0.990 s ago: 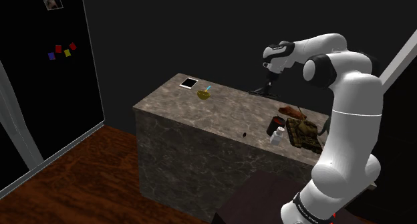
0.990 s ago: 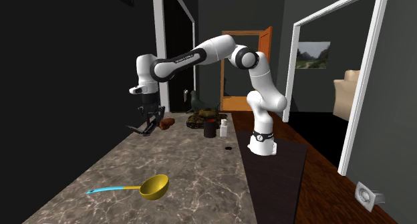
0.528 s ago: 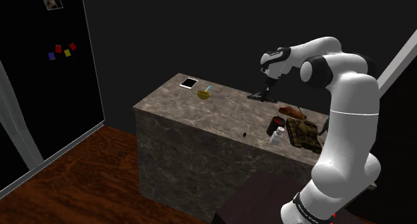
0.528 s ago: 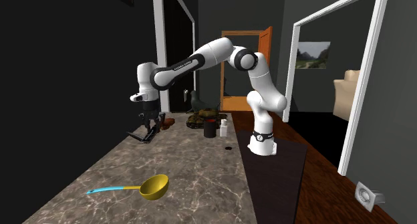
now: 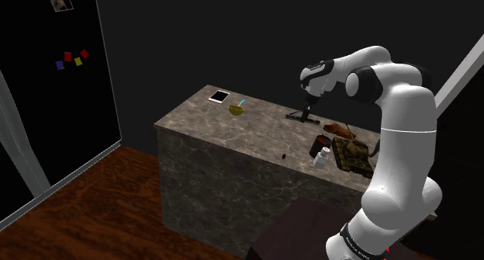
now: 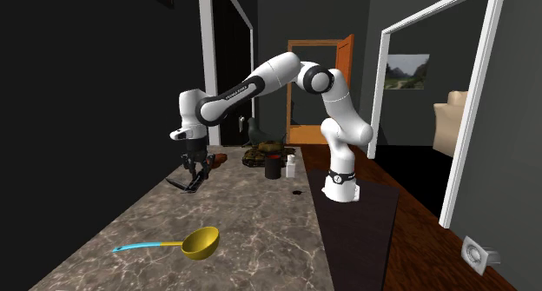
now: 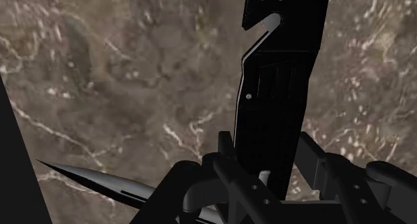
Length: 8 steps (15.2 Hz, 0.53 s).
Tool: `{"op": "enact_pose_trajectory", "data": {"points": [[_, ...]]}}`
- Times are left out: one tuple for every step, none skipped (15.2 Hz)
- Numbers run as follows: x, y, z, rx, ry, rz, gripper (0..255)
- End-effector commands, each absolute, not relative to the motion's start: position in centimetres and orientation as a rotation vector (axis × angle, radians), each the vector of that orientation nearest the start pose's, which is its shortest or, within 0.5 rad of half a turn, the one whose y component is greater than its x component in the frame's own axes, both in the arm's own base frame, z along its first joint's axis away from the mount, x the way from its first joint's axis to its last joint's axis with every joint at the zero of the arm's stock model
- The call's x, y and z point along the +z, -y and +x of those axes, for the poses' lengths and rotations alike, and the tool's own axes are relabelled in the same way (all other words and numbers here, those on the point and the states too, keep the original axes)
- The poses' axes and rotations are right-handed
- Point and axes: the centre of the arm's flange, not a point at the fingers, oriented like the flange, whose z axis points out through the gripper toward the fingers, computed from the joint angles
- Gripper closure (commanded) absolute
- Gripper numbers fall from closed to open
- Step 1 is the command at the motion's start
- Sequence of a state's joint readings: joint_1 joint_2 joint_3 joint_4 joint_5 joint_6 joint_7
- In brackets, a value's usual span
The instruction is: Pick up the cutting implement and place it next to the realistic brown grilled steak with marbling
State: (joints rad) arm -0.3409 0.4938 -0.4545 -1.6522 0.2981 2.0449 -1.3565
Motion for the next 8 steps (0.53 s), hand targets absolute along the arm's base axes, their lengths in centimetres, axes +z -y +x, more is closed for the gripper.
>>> {"op": "enact_pose_trajectory", "data": {"points": [[34.4,43.93,50.28,-0.038,0.704,-2.997,255],[34.4,43.93,50.28,-0.038,0.704,-2.997,255],[34.4,43.93,50.28,-0.038,0.704,-2.997,255],[34.4,43.93,50.28,-0.038,0.704,-2.997,255],[34.4,43.93,50.28,-0.038,0.704,-2.997,0],[34.4,43.93,50.28,-0.038,0.704,-2.997,0],[34.4,43.93,50.28,-0.038,0.704,-2.997,0],[34.4,43.93,50.28,-0.038,0.704,-2.997,0]]}}
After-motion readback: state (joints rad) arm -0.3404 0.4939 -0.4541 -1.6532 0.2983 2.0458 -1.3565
